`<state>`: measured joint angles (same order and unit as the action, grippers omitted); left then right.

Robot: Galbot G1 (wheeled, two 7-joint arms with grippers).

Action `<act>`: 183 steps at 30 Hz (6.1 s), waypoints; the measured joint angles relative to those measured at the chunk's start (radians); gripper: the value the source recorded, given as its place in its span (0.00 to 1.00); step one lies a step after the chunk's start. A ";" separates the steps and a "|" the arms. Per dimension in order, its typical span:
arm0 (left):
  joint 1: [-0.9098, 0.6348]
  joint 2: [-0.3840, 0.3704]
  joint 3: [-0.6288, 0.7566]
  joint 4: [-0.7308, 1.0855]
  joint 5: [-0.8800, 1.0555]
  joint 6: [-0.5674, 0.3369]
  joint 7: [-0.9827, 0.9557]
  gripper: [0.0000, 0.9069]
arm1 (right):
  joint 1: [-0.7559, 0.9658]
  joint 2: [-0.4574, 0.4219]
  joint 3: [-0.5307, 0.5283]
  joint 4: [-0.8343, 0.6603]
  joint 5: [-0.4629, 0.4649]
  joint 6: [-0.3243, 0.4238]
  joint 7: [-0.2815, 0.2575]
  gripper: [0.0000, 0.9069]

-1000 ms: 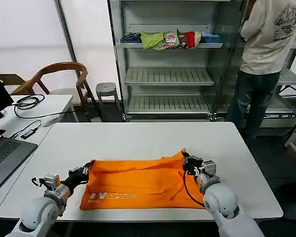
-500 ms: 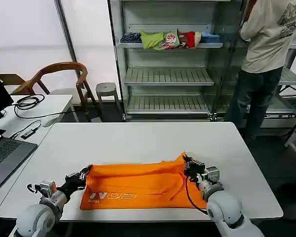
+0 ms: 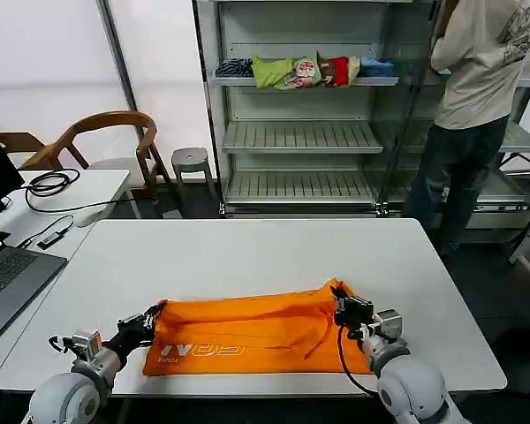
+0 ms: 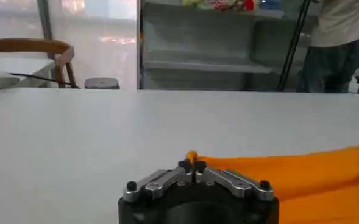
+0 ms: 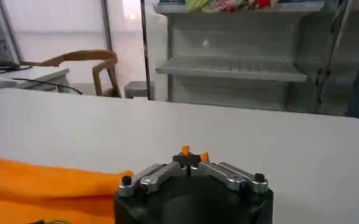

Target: Fold and organize the clothes.

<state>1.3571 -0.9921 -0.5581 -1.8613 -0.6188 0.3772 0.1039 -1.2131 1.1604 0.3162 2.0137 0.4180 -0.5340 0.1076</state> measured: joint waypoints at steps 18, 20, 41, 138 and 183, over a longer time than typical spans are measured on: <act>0.012 0.007 0.000 -0.002 0.006 -0.004 0.003 0.03 | -0.054 0.012 0.005 0.045 0.010 -0.001 0.028 0.00; 0.012 0.007 0.000 -0.002 0.006 -0.004 0.003 0.03 | -0.063 0.015 0.004 0.046 0.010 0.000 0.035 0.00; 0.033 0.028 -0.003 -0.019 0.001 0.034 0.003 0.03 | -0.118 0.034 0.020 0.046 -0.004 0.010 0.052 0.00; 0.042 -0.088 0.247 -0.085 0.061 -0.006 -0.607 0.02 | -0.341 0.021 0.252 0.155 -0.135 0.070 -0.014 1.00; 0.084 0.073 -0.171 -0.219 0.078 0.130 -0.419 0.02 | -0.345 0.021 0.243 0.173 -0.160 0.071 -0.017 1.00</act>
<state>1.4414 -0.9196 -0.7293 -2.0805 -0.5407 0.5074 -0.3149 -1.5586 1.1816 0.5590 2.1867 0.2577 -0.4627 0.0904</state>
